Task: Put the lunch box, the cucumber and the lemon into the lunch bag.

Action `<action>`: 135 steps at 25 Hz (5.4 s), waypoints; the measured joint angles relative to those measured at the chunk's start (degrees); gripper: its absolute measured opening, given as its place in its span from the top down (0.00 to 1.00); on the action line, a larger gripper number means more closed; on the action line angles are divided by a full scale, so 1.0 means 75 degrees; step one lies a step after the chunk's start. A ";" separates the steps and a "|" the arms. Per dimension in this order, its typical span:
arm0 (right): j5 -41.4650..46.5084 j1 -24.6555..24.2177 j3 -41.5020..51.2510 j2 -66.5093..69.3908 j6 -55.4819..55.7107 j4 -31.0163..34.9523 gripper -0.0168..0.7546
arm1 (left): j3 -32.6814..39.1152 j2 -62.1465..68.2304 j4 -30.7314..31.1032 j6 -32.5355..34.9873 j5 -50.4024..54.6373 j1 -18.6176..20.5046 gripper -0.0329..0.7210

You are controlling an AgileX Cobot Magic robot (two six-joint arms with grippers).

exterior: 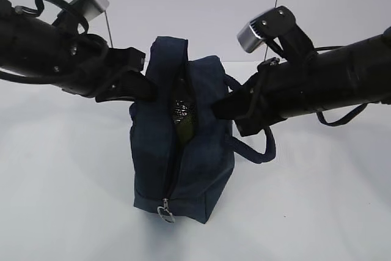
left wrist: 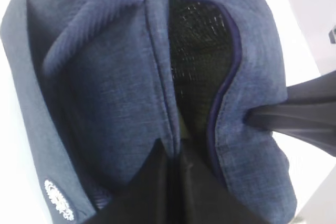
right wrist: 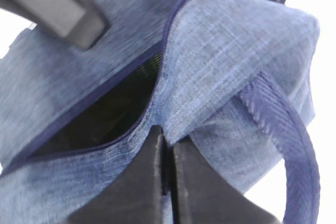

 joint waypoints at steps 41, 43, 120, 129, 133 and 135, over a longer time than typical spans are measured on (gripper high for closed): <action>-0.0950 0.0000 -0.1177 0.1076 -0.0087 0.1250 0.52 | 0.0000 0.0276 0.0048 -0.0283 -0.1055 0.0000 0.61; -0.0950 0.0000 -0.1177 0.1062 -0.0087 0.1262 0.51 | 0.0000 0.0291 0.0048 -0.0283 -0.1021 0.0000 0.54; 0.3087 0.0000 0.3439 0.1118 -0.2627 0.3394 0.50 | 0.1745 0.0037 -0.3706 0.6895 -0.0567 -0.0013 0.51; 0.3134 0.0000 0.3410 0.1322 -0.5095 0.3411 0.50 | 0.1745 0.0037 -0.4568 0.6908 -0.0462 -0.0013 0.91; 0.3134 0.0000 0.3253 0.1322 -0.6003 0.3411 0.50 | 0.1745 0.0037 -0.4671 0.6908 -0.0462 -0.0013 0.96; 0.2984 0.0000 0.3127 0.1322 -0.6263 0.3411 0.50 | 0.1745 0.0037 -0.4689 0.6908 -0.0392 -0.0013 0.96</action>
